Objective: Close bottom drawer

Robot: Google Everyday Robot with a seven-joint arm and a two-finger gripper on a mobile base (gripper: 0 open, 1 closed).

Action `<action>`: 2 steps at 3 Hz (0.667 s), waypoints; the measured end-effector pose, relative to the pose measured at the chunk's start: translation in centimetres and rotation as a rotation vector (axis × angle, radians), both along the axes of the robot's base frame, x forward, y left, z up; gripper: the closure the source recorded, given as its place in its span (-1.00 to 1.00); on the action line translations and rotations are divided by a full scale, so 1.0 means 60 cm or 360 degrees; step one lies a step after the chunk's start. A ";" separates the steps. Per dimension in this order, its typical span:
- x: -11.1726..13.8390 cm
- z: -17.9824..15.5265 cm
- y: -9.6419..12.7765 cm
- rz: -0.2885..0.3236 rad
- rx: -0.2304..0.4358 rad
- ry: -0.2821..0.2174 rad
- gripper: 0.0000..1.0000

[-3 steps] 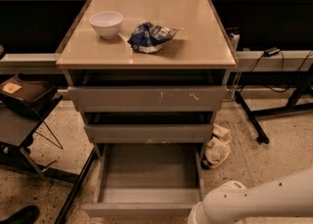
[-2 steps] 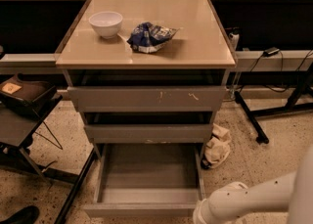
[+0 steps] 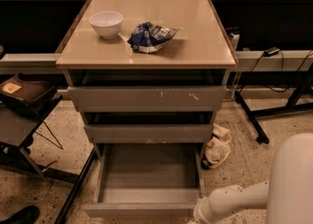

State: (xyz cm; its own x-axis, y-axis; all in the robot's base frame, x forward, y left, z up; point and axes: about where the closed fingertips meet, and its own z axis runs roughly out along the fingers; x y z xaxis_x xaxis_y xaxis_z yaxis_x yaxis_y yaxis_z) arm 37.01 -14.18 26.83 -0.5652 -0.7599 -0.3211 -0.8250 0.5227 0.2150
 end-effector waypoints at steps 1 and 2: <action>-0.035 -0.050 0.012 0.0017 0.0027 0.0119 -1.00; -0.070 -0.114 0.025 0.0041 0.0087 0.0248 -1.00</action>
Offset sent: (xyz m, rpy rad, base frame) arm -0.0573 0.0180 -0.1105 0.1099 0.2383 0.0349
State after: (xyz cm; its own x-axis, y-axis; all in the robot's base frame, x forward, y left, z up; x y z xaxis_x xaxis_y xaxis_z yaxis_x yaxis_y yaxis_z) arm 32.81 -12.67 19.96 -0.5920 -0.7585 -0.2722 -0.7923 0.4860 0.3688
